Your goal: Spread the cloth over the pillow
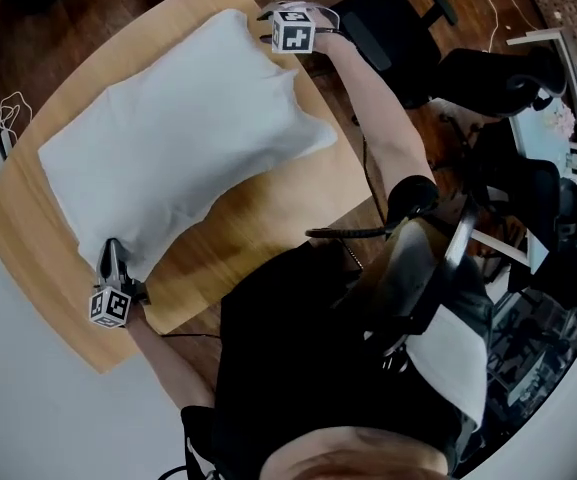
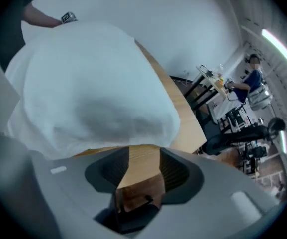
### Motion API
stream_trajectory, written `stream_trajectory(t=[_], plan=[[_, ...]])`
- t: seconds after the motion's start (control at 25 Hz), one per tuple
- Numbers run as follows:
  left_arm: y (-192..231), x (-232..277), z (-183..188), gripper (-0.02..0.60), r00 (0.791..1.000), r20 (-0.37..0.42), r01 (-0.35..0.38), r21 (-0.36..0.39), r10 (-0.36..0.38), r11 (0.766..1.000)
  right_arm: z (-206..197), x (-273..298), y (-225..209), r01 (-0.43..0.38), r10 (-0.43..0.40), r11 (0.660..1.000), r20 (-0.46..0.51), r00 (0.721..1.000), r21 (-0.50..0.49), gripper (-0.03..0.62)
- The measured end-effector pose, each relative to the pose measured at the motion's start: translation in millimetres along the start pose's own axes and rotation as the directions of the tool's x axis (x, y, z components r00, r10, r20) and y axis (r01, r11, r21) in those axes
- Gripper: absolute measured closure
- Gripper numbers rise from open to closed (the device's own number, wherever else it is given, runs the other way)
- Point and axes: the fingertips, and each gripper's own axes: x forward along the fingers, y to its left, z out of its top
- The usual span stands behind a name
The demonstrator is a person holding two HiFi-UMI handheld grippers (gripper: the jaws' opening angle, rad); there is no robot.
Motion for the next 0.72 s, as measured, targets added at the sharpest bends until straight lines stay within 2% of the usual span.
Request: stream_trajectory(t=[0.12, 0.24, 0.32, 0.36, 0.4, 0.44, 0.48, 0.56, 0.68, 0.72], plan=[[-1.4, 2.1, -2.3, 0.545, 1.000, -0.009, -0.014, 0.002, 0.015, 1.000, 7.8, 34.5, -13.8, -0.027, 0.019, 0.994, -0.071, 0.997, -0.107, 0.401], [-1.5, 4.4, -1.6, 0.545, 1.000, -0.019, -0.023, 0.004, 0.023, 1.000, 9.1, 46.9, -45.7, 0.012, -0.016, 0.998, -0.070, 0.997, -0.062, 0.380], [-0.6, 5.7, -0.8, 0.545, 0.999, -0.024, -0.029, 0.006, 0.029, 1.000, 19.1, 55.1, -51.2, -0.028, 0.023, 0.995, -0.055, 0.998, -0.091, 0.347], [-0.3, 6.3, -0.6, 0.545, 0.999, -0.024, -0.033, 0.007, 0.033, 0.999, 22.6, 59.4, -49.2, -0.069, 0.062, 0.989, -0.060, 0.996, -0.127, 0.378], [-0.1, 6.5, -0.4, 0.545, 0.999, -0.024, -0.036, 0.008, 0.036, 0.999, 23.1, 61.7, -48.5, -0.104, 0.093, 0.982, -0.073, 0.993, -0.157, 0.582], [0.1, 6.4, -0.1, 0.545, 0.999, -0.024, -0.038, 0.009, 0.039, 0.999, 20.3, 61.7, -52.3, -0.113, 0.099, 0.979, -0.090, 0.991, -0.171, 0.586], [0.5, 6.0, 0.8, 0.545, 0.999, -0.024, -0.040, 0.011, 0.040, 0.999, 15.5, 59.6, -61.8, -0.091, 0.073, 0.981, -0.107, 0.992, -0.173, 0.588], [0.9, 4.9, 2.8, 0.545, 0.999, -0.023, -0.044, 0.012, 0.044, 0.999, 12.0, 49.6, -88.7, 0.011, -0.032, 0.985, -0.116, 0.993, -0.174, 0.588], [-0.4, 4.7, 4.7, 0.545, 0.998, -0.038, -0.057, 0.011, 0.058, 0.998, 24.3, 30.2, -124.4, 0.196, -0.217, 0.962, -0.097, 0.971, -0.192, 0.588], [-0.3, 5.1, 5.2, 0.545, 0.997, -0.039, -0.060, 0.009, 0.061, 0.998, 28.1, 32.3, -127.4, 0.222, -0.243, 0.956, -0.096, 0.965, -0.194, 0.588]])
